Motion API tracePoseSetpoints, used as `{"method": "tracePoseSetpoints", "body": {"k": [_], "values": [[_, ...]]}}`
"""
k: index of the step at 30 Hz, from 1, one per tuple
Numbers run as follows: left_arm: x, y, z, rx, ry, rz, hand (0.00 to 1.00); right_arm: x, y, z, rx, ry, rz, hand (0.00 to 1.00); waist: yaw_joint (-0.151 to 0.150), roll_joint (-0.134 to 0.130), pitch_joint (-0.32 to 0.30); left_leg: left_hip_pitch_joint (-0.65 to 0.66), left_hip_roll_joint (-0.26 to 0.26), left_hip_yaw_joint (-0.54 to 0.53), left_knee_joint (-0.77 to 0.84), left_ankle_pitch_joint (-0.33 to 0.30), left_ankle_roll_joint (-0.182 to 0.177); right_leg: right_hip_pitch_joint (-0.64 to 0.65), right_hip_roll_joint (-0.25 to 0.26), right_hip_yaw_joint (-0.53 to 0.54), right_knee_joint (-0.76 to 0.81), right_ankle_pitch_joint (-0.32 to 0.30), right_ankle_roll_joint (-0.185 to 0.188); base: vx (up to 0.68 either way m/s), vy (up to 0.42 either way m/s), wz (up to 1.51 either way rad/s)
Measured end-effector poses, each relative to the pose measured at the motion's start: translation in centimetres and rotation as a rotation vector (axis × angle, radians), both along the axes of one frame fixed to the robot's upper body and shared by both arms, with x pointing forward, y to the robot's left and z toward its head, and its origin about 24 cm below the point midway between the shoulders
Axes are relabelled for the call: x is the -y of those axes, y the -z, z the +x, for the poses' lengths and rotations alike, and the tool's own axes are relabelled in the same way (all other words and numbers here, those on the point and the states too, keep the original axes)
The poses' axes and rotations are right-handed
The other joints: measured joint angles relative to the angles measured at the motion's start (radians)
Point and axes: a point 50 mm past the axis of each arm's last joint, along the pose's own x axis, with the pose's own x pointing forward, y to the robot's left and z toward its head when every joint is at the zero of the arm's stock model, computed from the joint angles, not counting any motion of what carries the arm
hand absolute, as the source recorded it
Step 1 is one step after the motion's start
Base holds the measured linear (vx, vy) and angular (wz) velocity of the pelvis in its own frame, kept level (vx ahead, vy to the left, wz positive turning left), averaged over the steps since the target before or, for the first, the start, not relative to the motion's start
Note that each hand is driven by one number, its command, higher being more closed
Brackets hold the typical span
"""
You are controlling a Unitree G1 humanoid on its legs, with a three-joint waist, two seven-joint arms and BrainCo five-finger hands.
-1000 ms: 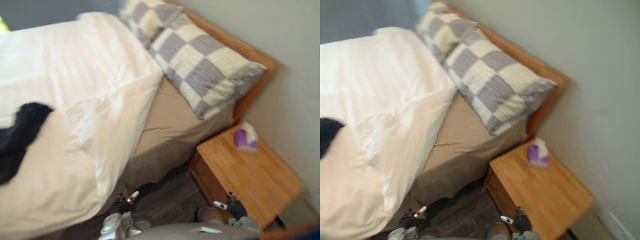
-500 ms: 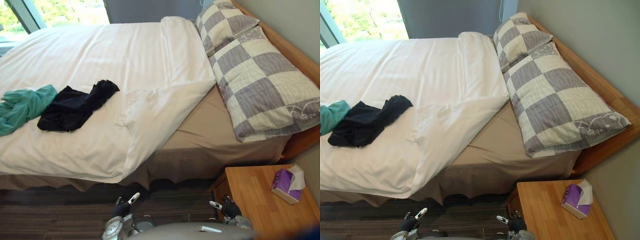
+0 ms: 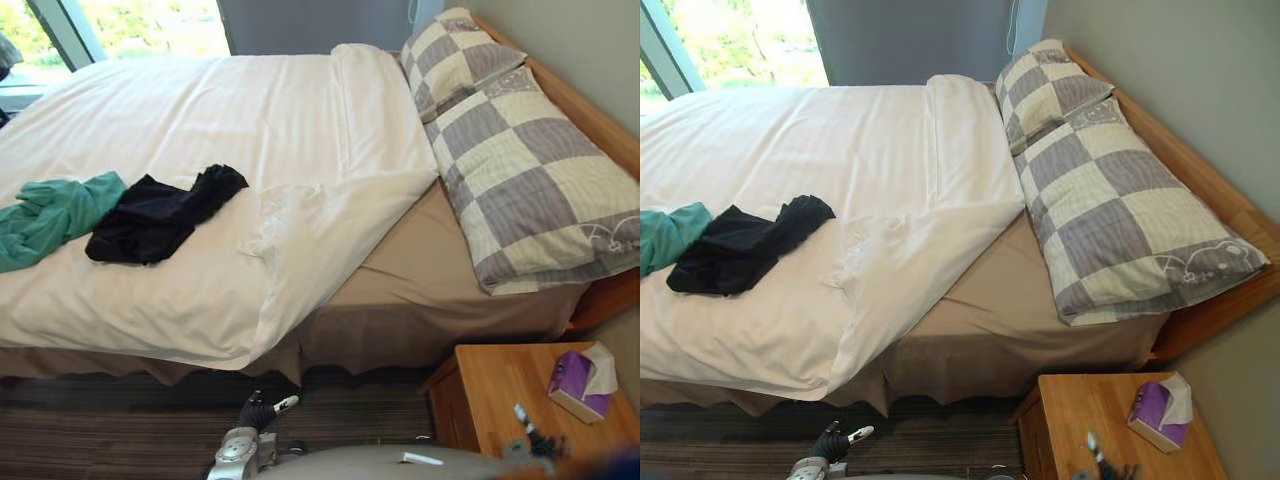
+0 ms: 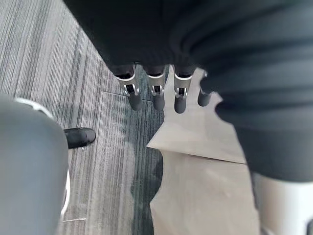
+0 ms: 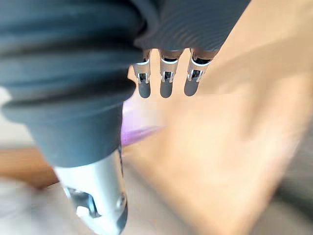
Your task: Tidy the bed and pick cloth on bed and put in laundry
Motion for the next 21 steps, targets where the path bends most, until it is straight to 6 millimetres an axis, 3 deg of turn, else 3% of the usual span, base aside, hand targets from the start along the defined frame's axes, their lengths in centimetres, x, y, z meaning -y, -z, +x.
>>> {"method": "tracePoseSetpoints", "body": {"k": [1, 2, 3, 4, 5, 6, 8, 11, 15, 18, 20, 21], "values": [[-0.3, -0.2, 0.1, 0.001, -0.011, 0.016, 0.00, 1.6, -2.9, 2.5, 0.092, -0.034, -0.121, 0.00, 0.001, 0.000, 0.005, -0.005, 0.006, 0.002, 0.000, 0.000, 0.000, 0.006, 0.011, 0.006, -0.030, 0.018, -0.006, 0.00, 0.000, 0.00], [-0.8, -0.3, 0.1, 0.008, -0.030, 0.033, 0.00, 3.1, -6.1, 4.8, 0.186, -0.077, -0.244, 0.00, 0.002, -0.016, 0.007, -0.018, 0.000, 0.003, 0.000, 0.000, -0.001, 0.005, 0.009, 0.008, -0.057, 0.020, -0.005, 0.00, 0.000, 0.00], [-1.2, -0.4, 0.0, 0.012, -0.049, 0.043, 0.00, 3.9, -8.6, 6.2, 0.253, -0.109, -0.335, 0.00, 0.001, -0.030, 0.003, -0.030, -0.005, 0.004, 0.000, 0.001, -0.001, 0.004, 0.007, 0.011, -0.077, 0.021, -0.003, 0.00, 0.000, 0.00], [-1.4, -0.5, -0.2, 0.015, -0.061, 0.051, 0.00, 4.4, -10.3, 7.1, 0.297, -0.132, -0.395, 0.00, 0.001, -0.029, 0.005, -0.037, -0.008, 0.004, 0.000, 0.002, -0.001, 0.004, 0.005, 0.011, -0.093, 0.023, 0.000, 0.03, 0.007, -0.01], [-1.7, -0.6, -0.2, 0.017, -0.081, 0.073, 0.00, 4.9, -14.2, 8.7, 0.388, -0.194, -0.518, 0.00, 0.004, -0.037, 0.002, -0.043, -0.015, 0.003, 0.000, 0.006, -0.004, 0.011, 0.002, 0.013, -0.122, 0.026, 0.004, 0.04, 0.003, -0.01], [-1.7, -0.6, -0.3, 0.017, -0.084, 0.074, 0.00, 4.9, -14.9, 9.0, 0.406, -0.209, -0.539, 0.00, 0.004, -0.037, 0.002, -0.043, -0.016, 0.003, 0.000, 0.006, -0.004, 0.013, 0.001, 0.013, -0.127, 0.026, 0.004, 0.07, 0.002, -0.01], [-1.7, -0.6, -0.4, 0.024, -0.092, 0.079, 0.00, 3.7, -19.5, 11.2, 0.501, -0.324, -0.704, 0.00, 0.005, -0.036, 0.003, -0.043, -0.029, -0.001, 0.001, 0.014, 0.008, 0.035, -0.007, 0.006, -0.164, 0.024, 0.007, 0.08, 0.000, 0.05], [-1.6, -0.9, -0.3, 0.055, -0.065, 0.096, 0.00, 0.1, -22.2, 14.1, 0.548, -0.530, -0.823, 0.00, 0.019, -0.032, -0.003, -0.048, -0.040, -0.007, 0.006, 0.021, 0.014, 0.049, -0.012, -0.003, -0.202, 0.021, 0.012, 0.09, -0.006, 0.11], [-1.9, -1.0, -0.7, 0.060, -0.070, 0.129, 0.00, -3.7, -23.6, 17.3, 0.542, -0.750, -0.868, 0.00, 0.034, -0.015, -0.005, -0.066, -0.043, -0.038, 0.006, 0.045, 0.010, 0.079, -0.011, -0.044, -0.235, 0.021, 0.012, 0.05, -0.042, 0.39], [-2.5, -0.5, -3.7, -0.017, -0.051, 0.170, 0.00, -6.9, -24.9, 20.0, 0.535, -0.909, -0.904, 0.00, 0.050, -0.022, -0.001, -0.066, -0.036, -0.058, 0.004, 0.068, 0.002, 0.104, -0.001, -0.073, -0.242, 0.021, 0.012, -0.01, -0.068, 0.32], [-2.8, -0.3, -5.9, -0.069, -0.058, 0.187, 0.00, -8.4, -25.4, 21.6, 0.497, -0.988, -0.935, 0.00, 0.092, -0.037, 0.006, -0.077, -0.025, -0.062, 0.002, 0.076, 0.000, 0.111, 0.014, -0.090, -0.252, 0.022, 0.011, -0.05, -0.066, 0.27], [-2.9, -0.3, -6.0, -0.075, -0.055, 0.193, 0.00, -8.8, -25.5, 21.9, 0.482, -1.008, -0.941, 0.00, 0.105, -0.042, 0.008, -0.086, -0.021, -0.069, 0.001, 0.081, -0.001, 0.106, 0.019, -0.091, -0.253, 0.022, 0.011, -0.08, -0.067, 0.31]]}}
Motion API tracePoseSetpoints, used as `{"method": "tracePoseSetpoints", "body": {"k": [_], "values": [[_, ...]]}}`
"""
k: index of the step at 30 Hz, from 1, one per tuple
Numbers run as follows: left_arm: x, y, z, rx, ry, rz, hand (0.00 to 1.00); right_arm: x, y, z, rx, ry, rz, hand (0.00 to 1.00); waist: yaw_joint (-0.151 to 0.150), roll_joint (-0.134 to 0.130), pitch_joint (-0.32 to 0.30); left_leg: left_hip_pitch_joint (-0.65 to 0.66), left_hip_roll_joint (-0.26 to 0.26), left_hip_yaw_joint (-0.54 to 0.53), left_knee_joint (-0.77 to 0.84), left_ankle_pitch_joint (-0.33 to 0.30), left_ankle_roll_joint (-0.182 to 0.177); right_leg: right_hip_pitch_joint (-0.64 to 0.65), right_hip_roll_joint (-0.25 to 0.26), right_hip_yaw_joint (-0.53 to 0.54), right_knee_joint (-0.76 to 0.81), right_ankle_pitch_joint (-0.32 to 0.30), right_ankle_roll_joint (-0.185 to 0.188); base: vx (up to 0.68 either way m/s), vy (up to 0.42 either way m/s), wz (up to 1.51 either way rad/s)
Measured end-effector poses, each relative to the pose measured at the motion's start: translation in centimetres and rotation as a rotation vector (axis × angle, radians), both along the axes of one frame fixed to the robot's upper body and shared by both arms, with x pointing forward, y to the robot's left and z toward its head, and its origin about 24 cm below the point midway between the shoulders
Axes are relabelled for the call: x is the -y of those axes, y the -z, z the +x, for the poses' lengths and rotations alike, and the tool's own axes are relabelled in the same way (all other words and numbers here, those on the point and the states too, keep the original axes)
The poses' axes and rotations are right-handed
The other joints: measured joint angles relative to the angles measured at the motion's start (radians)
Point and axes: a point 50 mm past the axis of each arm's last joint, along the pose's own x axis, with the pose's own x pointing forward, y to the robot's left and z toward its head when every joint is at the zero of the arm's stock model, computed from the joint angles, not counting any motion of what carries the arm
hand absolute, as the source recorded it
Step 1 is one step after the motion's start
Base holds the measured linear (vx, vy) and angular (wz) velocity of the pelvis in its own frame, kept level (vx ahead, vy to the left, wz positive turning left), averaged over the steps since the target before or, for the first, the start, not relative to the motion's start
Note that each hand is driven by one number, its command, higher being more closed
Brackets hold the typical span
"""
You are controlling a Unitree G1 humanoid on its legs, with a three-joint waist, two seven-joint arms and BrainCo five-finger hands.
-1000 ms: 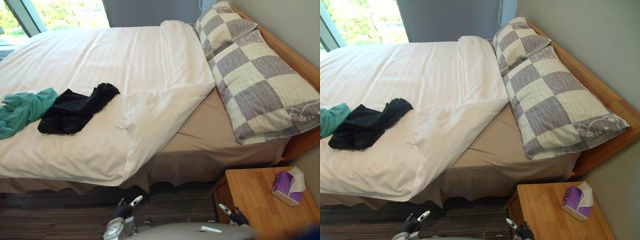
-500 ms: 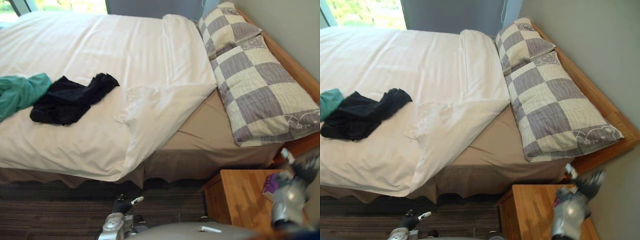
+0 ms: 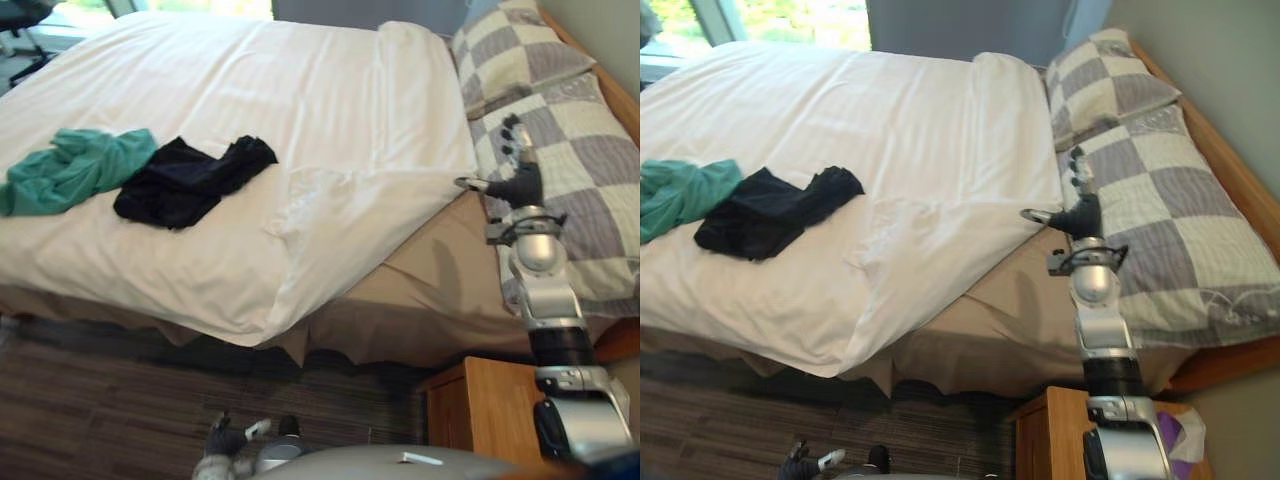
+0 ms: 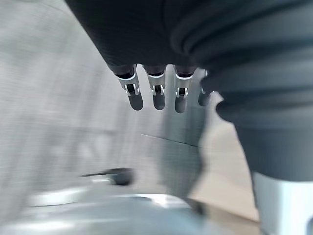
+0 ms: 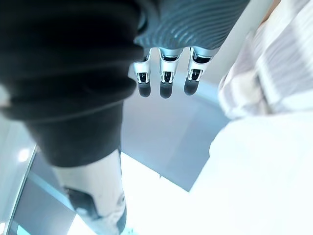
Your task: Tidy the bed and pick cloth on bed and put in laundry
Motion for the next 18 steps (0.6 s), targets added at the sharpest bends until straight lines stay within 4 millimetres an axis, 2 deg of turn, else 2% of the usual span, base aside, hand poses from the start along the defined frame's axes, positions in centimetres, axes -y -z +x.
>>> {"method": "tracePoseSetpoints", "body": {"k": [2, 4, 5, 7, 8, 10, 12, 15, 16, 18], "values": [[-0.6, -0.1, 0.1, -0.003, 0.007, 0.018, 0.00, -1.4, -1.0, 1.3, -0.018, -0.039, -0.046, 0.00, 0.023, -0.027, 0.016, -0.042, 0.011, -0.025, 0.000, 0.020, -0.001, -0.016, 0.017, -0.011, -0.010, 0.002, -0.004, -0.11, -0.061, 0.41], [-1.8, -0.5, 1.3, 0.032, -0.010, 0.049, 0.00, -3.1, -3.2, 2.9, 0.002, -0.068, -0.090, 0.00, 0.063, -0.063, 0.046, -0.115, 0.046, -0.037, 0.000, 0.038, -0.002, -0.071, 0.053, -0.017, -0.024, 0.019, -0.029, -0.16, -0.050, 0.27], [-2.1, -0.7, 1.7, 0.044, -0.014, 0.056, 0.00, -3.5, -3.9, 3.2, 0.015, -0.072, -0.097, 0.00, 0.075, -0.073, 0.060, -0.131, 0.054, -0.040, -0.001, 0.038, 0.000, -0.081, 0.063, -0.017, -0.032, 0.023, -0.036, -0.18, -0.040, 0.16], [-3.4, -1.4, 3.2, 0.099, -0.037, 0.089, 0.00, -4.9, -6.6, 4.0, 0.083, -0.083, -0.113, 0.00, 0.109, -0.123, 0.120, -0.190, 0.072, -0.042, 0.000, 0.055, -0.004, -0.112, 0.087, -0.017, -0.065, 0.026, -0.042, -0.18, -0.036, 0.21], [-3.7, -1.5, 3.4, 0.112, -0.047, 0.095, 0.00, -5.2, -7.2, 4.1, 0.096, -0.085, -0.118, 0.00, 0.112, -0.131, 0.137, -0.199, 0.074, -0.042, 0.000, 0.061, -0.006, -0.115, 0.091, -0.017, -0.071, 0.025, -0.043, -0.20, -0.024, 0.30], [-4.5, -2.1, 4.3, 0.154, -0.064, 0.116, 0.00, -5.6, -8.4, 4.3, 0.135, -0.077, -0.120, 0.00, 0.144, -0.149, 0.181, -0.240, 0.086, -0.039, 0.000, 0.077, -0.005, -0.145, 0.104, -0.023, -0.073, 0.022, -0.056, -0.14, -0.010, 0.25], [-4.9, -2.5, 4.6, 0.184, -0.074, 0.129, 0.00, -5.7, -8.9, 4.7, 0.132, -0.059, -0.137, 0.00, 0.162, -0.152, 0.212, -0.262, 0.094, -0.042, 0.000, 0.102, -0.003, -0.158, 0.111, -0.035, -0.074, 0.019, -0.063, -0.08, 0.002, 0.21], [-5.7, -3.3, 5.7, 0.237, -0.094, 0.162, 0.00, -5.7, -9.8, 5.2, 0.125, -0.023, -0.177, 0.00, 0.177, -0.172, 0.252, -0.308, 0.100, -0.057, 0.004, 0.127, -0.004, -0.189, 0.121, -0.054, -0.075, 0.031, -0.057, -0.04, 0.012, 0.23], [-6.1, -3.7, 6.4, 0.257, -0.088, 0.174, 0.00, -5.8, -9.9, 5.4, 0.116, -0.008, -0.205, 0.00, 0.188, -0.182, 0.259, -0.333, 0.102, -0.062, 0.005, 0.134, -0.005, -0.210, 0.124, -0.060, -0.076, 0.039, -0.059, 0.01, 0.015, 0.18], [-6.2, -4.4, 8.1, 0.310, -0.075, 0.178, 0.00, -5.9, -10.4, 5.8, 0.099, 0.028, -0.265, 0.00, 0.188, -0.185, 0.272, -0.368, 0.101, -0.076, 0.005, 0.148, 0.001, -0.234, 0.127, -0.075, -0.080, 0.046, -0.059, 0.01, 0.017, 0.20]]}}
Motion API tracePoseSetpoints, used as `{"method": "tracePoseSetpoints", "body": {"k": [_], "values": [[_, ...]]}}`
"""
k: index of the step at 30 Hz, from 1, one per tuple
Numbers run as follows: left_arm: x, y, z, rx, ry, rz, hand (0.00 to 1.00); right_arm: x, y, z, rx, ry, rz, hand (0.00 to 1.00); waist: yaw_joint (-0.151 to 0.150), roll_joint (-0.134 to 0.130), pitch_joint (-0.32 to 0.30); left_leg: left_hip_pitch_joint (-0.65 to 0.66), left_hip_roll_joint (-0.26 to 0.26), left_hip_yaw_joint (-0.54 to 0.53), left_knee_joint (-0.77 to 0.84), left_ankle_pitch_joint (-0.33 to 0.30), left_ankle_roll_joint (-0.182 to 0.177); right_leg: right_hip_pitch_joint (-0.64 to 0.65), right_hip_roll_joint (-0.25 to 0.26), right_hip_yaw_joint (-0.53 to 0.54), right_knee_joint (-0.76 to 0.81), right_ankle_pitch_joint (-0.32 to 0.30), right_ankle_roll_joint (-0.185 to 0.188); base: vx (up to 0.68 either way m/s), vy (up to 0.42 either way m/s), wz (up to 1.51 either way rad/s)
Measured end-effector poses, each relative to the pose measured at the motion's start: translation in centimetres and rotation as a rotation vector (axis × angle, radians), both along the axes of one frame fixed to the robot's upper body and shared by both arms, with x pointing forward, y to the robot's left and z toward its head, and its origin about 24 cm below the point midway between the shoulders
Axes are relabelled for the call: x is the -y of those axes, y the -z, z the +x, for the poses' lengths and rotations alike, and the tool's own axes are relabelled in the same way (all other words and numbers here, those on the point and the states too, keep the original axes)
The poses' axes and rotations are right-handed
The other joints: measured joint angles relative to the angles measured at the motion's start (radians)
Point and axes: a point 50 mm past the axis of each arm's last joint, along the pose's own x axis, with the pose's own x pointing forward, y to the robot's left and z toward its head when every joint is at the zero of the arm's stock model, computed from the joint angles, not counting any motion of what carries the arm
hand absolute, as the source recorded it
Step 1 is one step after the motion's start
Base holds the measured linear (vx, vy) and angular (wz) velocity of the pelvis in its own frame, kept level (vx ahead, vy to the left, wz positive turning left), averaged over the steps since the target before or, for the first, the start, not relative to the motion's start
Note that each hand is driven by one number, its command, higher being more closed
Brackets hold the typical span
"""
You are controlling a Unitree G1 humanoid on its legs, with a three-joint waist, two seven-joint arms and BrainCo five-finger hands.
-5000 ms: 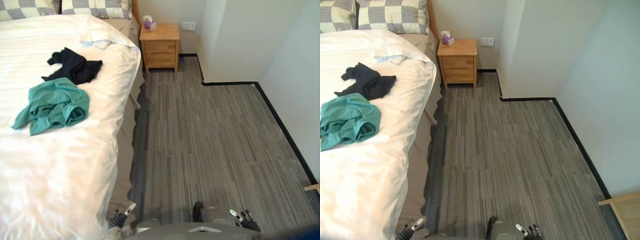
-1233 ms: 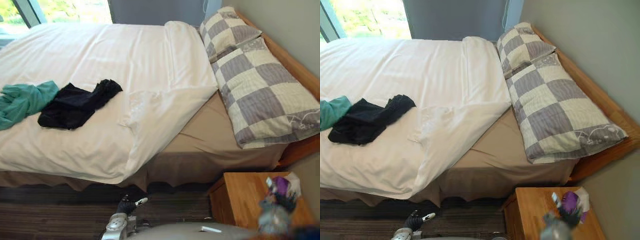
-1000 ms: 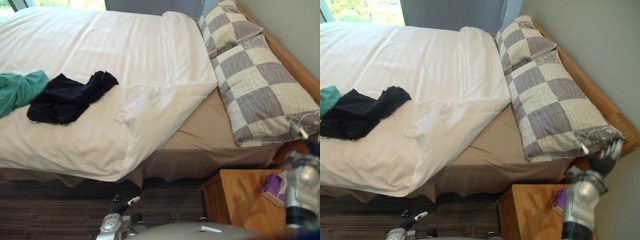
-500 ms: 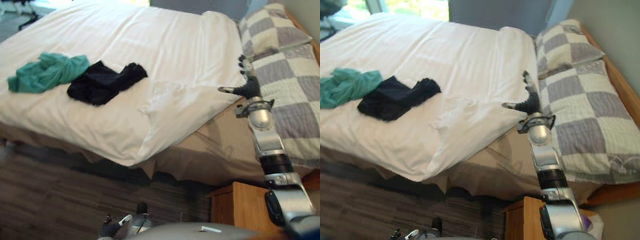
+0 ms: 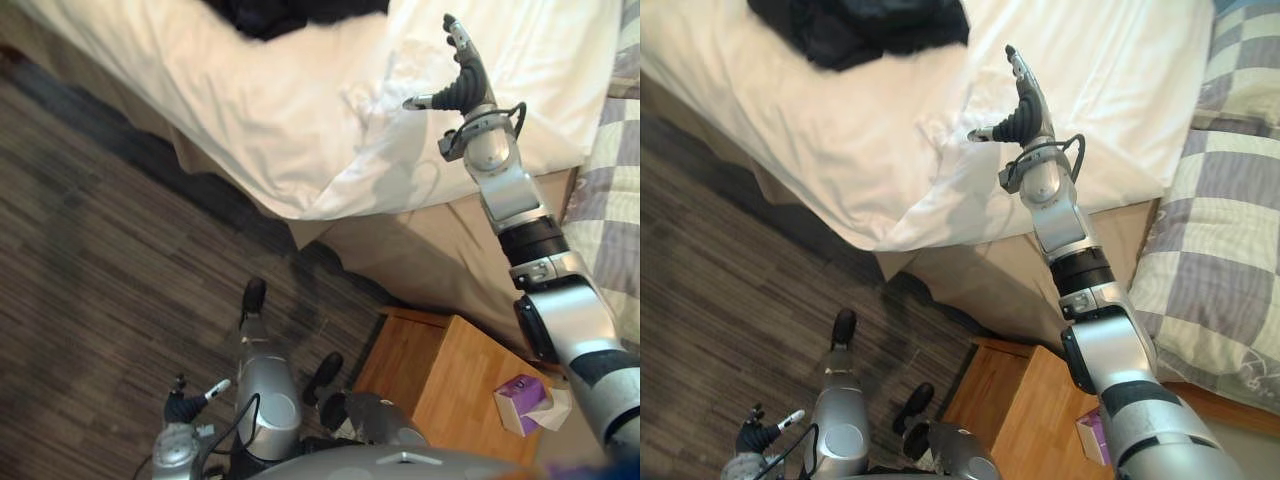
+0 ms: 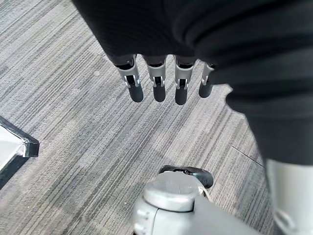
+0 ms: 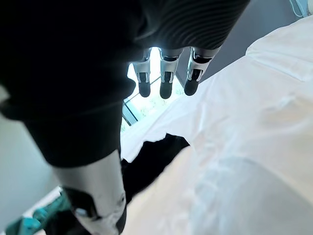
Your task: Tidy the bed and pick cloth on bed and put in laundry
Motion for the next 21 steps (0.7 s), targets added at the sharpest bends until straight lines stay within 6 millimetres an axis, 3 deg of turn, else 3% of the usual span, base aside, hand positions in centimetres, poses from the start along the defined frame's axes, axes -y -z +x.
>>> {"method": "tracePoseSetpoints", "body": {"k": [3, 9, 15, 21], "values": [[0.0, -0.9, 1.9, 0.055, 0.035, 0.011, 0.00, 0.8, -1.0, 0.7, -0.026, 0.074, -0.029, 0.00, 0.003, 0.005, 0.009, -0.037, -0.004, -0.006, 0.000, 0.013, 0.001, -0.033, 0.000, -0.004, -0.001, 0.007, 0.005, 0.01, 0.033, 0.07], [0.6, -1.6, 4.0, 0.092, 0.053, -0.034, 0.00, 8.0, -5.0, 0.1, 0.030, 0.353, -0.119, 0.00, 0.003, 0.051, 0.055, -0.095, -0.009, -0.017, 0.001, 0.018, 0.002, -0.102, -0.010, -0.007, 0.027, 0.007, 0.006, 0.00, 0.037, 0.01], [1.6, -2.1, 6.3, 0.141, 0.078, -0.112, 0.00, 10.9, -5.9, -0.3, 0.001, 0.479, -0.102, 0.00, 0.002, 0.099, 0.091, -0.153, -0.006, -0.017, 0.001, 0.033, 0.011, -0.186, -0.017, 0.001, 0.066, 0.004, 0.004, 0.02, 0.011, -0.07], [4.5, -2.2, 8.6, 0.177, 0.147, -0.206, 0.00, 11.6, -7.8, -0.8, 0.039, 0.489, -0.069, 0.00, 0.012, 0.179, 0.116, -0.191, -0.013, 0.008, 0.002, 0.043, 0.017, -0.277, -0.047, 0.015, 0.144, -0.016, 0.009, 0.02, 0.014, -0.12]]}}
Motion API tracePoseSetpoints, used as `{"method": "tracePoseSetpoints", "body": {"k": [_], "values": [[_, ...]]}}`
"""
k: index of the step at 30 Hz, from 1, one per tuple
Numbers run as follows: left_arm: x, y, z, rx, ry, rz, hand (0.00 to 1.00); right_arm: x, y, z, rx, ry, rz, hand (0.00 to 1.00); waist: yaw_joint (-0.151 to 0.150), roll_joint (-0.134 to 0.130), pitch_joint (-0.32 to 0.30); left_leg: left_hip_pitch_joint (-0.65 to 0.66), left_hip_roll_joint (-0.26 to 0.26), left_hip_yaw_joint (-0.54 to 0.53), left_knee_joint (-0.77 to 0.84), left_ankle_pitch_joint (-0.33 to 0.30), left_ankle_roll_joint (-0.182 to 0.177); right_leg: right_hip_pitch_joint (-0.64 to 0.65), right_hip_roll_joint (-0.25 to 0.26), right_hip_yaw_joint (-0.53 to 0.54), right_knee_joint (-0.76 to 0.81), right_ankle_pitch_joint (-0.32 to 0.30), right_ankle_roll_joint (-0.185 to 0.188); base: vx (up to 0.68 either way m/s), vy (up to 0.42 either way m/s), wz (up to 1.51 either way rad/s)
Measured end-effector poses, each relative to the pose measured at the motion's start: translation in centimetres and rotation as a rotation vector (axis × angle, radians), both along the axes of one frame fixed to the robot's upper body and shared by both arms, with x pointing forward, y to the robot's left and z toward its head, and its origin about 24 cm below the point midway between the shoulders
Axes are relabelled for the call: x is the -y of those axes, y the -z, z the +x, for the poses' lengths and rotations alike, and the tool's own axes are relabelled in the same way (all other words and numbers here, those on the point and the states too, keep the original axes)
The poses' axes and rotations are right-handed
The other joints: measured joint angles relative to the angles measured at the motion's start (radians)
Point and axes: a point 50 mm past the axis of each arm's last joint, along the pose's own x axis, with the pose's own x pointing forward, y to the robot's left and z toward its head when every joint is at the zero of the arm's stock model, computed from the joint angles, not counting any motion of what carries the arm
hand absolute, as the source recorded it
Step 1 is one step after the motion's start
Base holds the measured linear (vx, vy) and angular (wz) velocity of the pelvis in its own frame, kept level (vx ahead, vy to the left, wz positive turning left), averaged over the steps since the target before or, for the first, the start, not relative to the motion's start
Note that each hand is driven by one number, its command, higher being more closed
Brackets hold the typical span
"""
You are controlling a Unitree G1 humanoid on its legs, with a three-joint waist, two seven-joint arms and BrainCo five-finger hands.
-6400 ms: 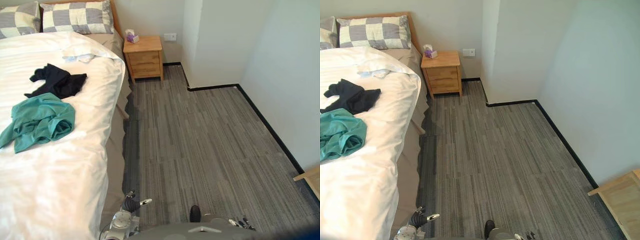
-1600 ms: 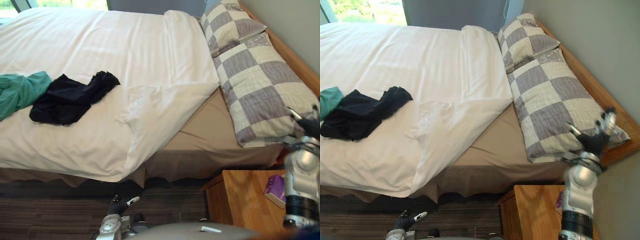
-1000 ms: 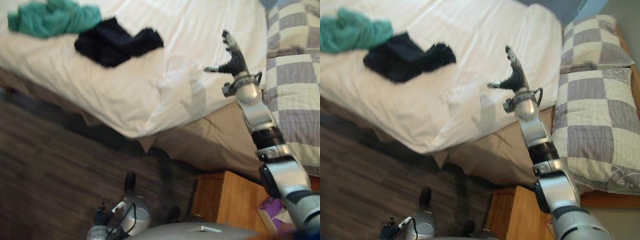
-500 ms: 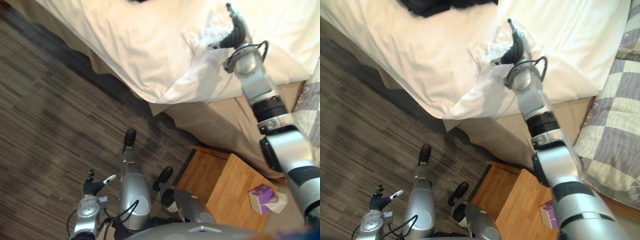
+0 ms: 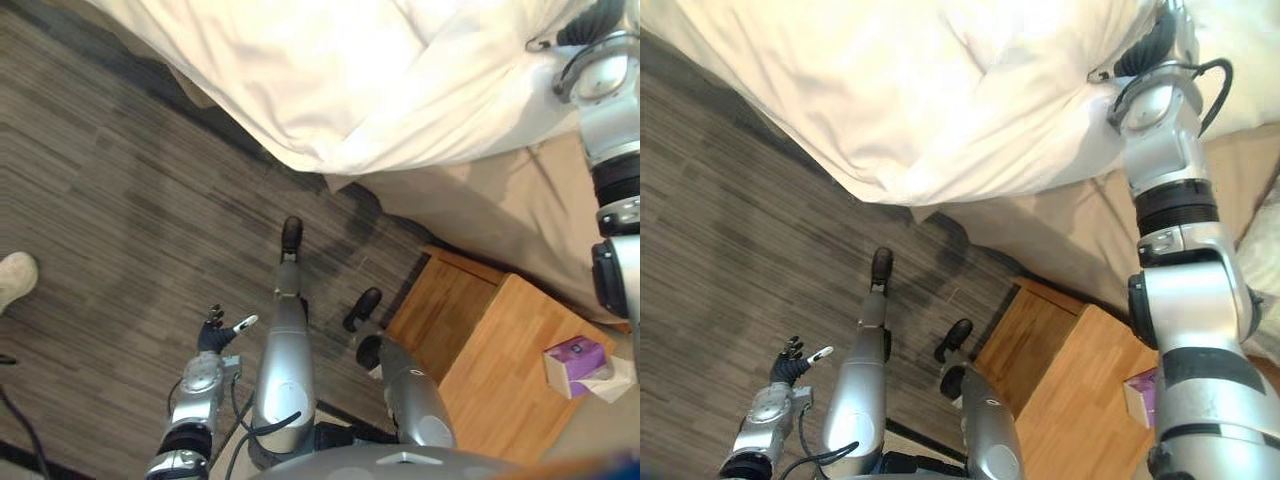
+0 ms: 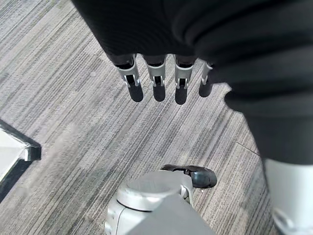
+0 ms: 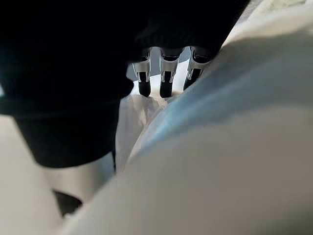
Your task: Tidy the bed and pick cloth on bed and put in laundry
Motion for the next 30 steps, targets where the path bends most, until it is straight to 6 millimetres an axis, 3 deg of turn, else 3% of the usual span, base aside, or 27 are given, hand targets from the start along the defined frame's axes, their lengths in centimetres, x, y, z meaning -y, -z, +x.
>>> {"method": "tracePoseSetpoints", "body": {"k": [1, 2, 10, 18, 24, 27, 30], "values": [[0.9, -0.1, 0.7, 0.004, 0.021, -0.032, 0.00, -0.2, -0.5, -0.1, 0.016, -0.009, -0.007, 0.00, 0.001, 0.021, -0.002, -0.009, -0.003, 0.003, 0.000, 0.002, 0.002, -0.020, -0.006, 0.008, 0.019, -0.006, 0.000, 0.02, 0.011, -0.11], [1.6, -0.4, 1.5, 0.004, 0.046, -0.051, 0.00, -0.7, -1.2, -0.3, 0.034, -0.027, -0.020, 1.00, 0.000, 0.037, 0.001, -0.018, -0.004, 0.006, 0.000, 0.003, 0.004, -0.042, -0.009, 0.012, 0.040, -0.014, -0.002, 0.01, 0.003, -0.12], [2.7, -2.7, 5.5, 0.060, 0.073, -0.193, 0.00, -3.4, -3.1, -0.8, 0.085, -0.103, -0.070, 1.00, -0.023, 0.047, -0.001, -0.078, 0.002, 0.012, 0.050, -0.006, -0.003, -0.149, -0.036, 0.028, 0.176, -0.079, -0.017, 0.00, -0.045, -0.04], [2.8, -2.8, 5.7, 0.062, 0.082, -0.240, 0.00, -3.9, -2.8, -0.7, 0.101, -0.162, 0.022, 1.00, -0.049, 0.054, -0.005, -0.080, 0.005, 0.014, 0.075, -0.010, -0.008, -0.157, -0.041, 0.042, 0.218, -0.098, -0.018, 0.03, -0.058, 0.00], [2.8, -2.8, 5.8, 0.057, 0.073, -0.245, 0.00, -3.2, -0.9, -0.9, 0.164, -0.264, 0.242, 1.00, -0.067, 0.055, -0.006, -0.037, 0.010, 0.037, 0.103, -0.025, -0.004, -0.115, -0.040, 0.064, 0.216, -0.097, -0.018, 0.02, -0.041, -0.10], [3.2, -2.5, 5.7, 0.036, 0.059, -0.249, 0.00, -1.9, 0.5, -1.8, 0.234, -0.299, 0.385, 1.00, -0.078, 0.061, -0.010, -0.001, 0.012, 0.059, 0.116, -0.038, -0.002, -0.088, -0.040, 0.088, 0.216, -0.093, -0.015, -0.01, -0.022, -0.23], [3.6, -1.8, 5.0, 0.002, 0.046, -0.260, 0.00, -1.1, 1.7, -3.1, 0.334, -0.337, 0.508, 1.00, -0.109, 0.067, -0.013, 0.038, 0.010, 0.093, 0.117, -0.047, 0.005, -0.075, -0.040, 0.121, 0.220, -0.087, -0.008, -0.01, -0.005, -0.32]]}}
